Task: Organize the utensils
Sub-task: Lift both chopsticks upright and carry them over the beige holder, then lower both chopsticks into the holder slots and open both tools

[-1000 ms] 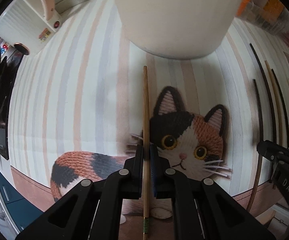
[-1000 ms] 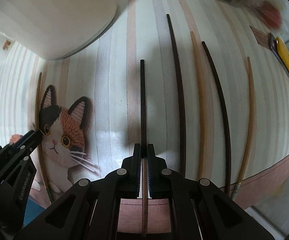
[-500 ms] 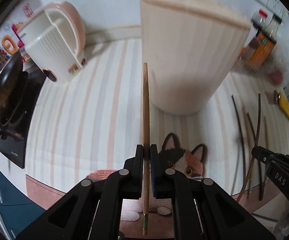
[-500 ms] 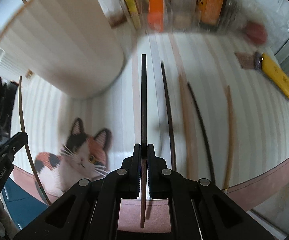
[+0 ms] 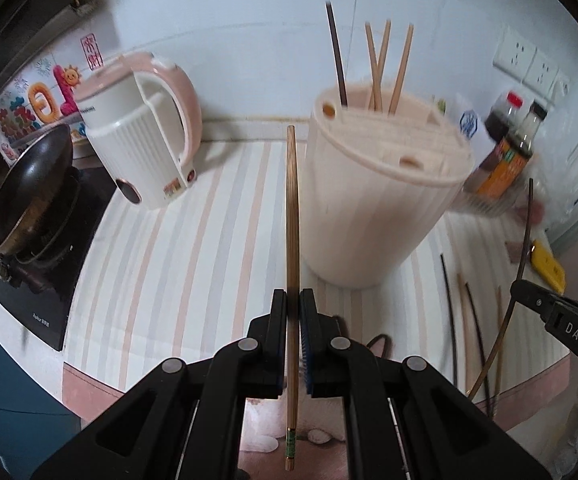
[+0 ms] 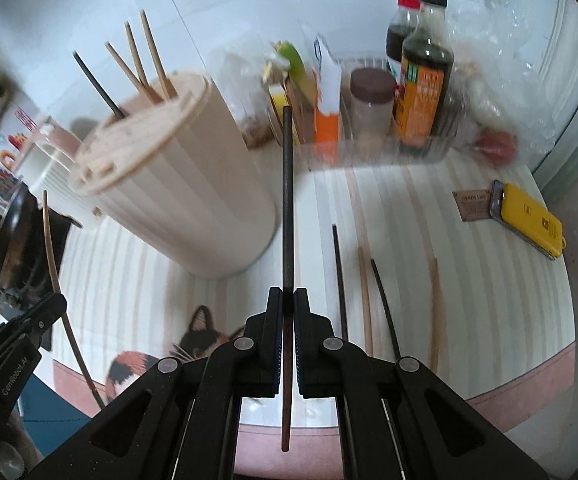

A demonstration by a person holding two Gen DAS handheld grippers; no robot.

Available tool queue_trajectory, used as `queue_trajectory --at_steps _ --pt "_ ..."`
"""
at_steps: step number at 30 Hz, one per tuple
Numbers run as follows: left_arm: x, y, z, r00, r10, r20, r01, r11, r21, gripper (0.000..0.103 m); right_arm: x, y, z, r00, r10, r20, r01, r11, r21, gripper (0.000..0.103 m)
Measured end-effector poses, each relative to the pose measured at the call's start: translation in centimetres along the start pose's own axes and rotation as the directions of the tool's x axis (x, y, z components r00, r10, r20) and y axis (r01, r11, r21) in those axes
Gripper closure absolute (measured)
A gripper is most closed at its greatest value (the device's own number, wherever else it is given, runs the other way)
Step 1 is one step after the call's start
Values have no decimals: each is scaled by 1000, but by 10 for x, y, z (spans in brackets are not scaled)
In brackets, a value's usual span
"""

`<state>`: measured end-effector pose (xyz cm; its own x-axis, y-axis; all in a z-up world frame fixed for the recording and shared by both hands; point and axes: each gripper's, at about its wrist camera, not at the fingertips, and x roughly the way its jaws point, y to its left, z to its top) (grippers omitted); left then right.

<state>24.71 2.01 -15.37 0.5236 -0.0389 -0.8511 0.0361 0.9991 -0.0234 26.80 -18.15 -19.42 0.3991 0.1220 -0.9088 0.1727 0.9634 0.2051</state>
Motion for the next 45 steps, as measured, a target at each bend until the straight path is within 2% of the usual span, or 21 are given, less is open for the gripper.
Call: queue_trajectory --at_steps 7,12,18,21,28,34,40,45 --pt "-43 12 25 994 -56 91 62 996 -60 99 -34 11 19 995 64 78 -64 998 0 98" --pt "-82 16 52 977 -113 178 130 988 -87 99 -62 21 43 984 115 137 -116 993 -3 98" --pt "-100 11 94 955 -153 255 183 978 -98 99 -90 36 83 965 137 222 -135 991 -22 98" --pt "-101 8 115 946 -153 287 187 977 -97 99 -100 40 107 954 136 266 -135 991 -22 98" --pt "-80 -2 168 928 -174 329 225 966 -126 99 -102 45 158 931 129 342 -139 990 5 98" --pt "-41 -9 203 927 -183 329 238 962 -135 99 -83 46 191 922 128 364 -160 985 59 98" --pt "-7 -14 216 929 -164 331 218 967 -132 99 -64 50 210 909 107 403 -152 985 82 98" --pt "21 -21 218 939 -145 311 187 976 -111 99 -45 56 210 903 95 420 -141 987 80 98"
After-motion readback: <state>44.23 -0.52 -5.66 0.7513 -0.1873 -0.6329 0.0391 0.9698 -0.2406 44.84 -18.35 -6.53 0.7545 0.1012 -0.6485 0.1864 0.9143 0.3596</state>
